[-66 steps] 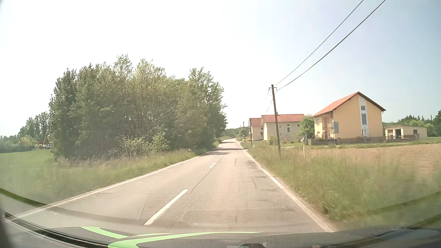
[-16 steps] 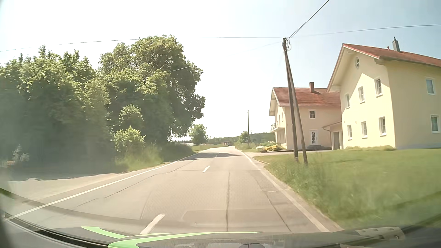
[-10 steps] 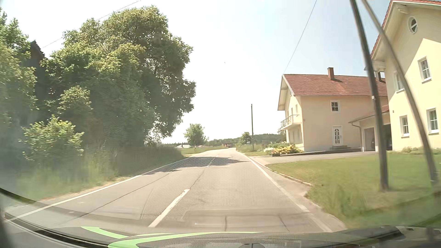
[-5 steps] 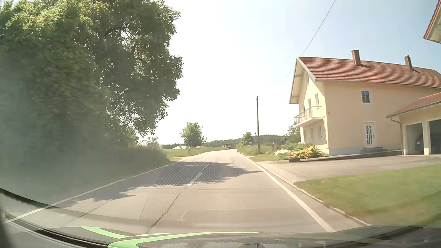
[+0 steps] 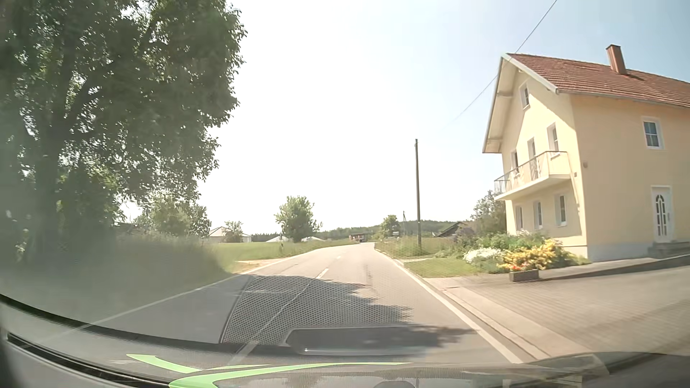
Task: Follow the waypoints while adhering to traffic rules and regulations
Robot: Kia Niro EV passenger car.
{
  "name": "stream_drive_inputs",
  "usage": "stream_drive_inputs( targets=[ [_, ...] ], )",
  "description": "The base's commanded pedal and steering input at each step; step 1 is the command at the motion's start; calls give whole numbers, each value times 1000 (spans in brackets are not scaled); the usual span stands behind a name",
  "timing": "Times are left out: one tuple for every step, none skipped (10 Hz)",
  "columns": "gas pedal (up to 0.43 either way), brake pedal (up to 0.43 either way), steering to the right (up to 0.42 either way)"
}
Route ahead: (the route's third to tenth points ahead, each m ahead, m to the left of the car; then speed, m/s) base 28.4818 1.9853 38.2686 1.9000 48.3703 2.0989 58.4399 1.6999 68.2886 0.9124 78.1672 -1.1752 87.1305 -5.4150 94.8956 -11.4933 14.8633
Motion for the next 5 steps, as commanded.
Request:
stream_drive_inputs(
  targets=[
    [0, 0, -5],
    [0, 0, -5],
    [0, 0, -5],
    [0, 0, -5],
    [0, 0, -5]
  ],
)
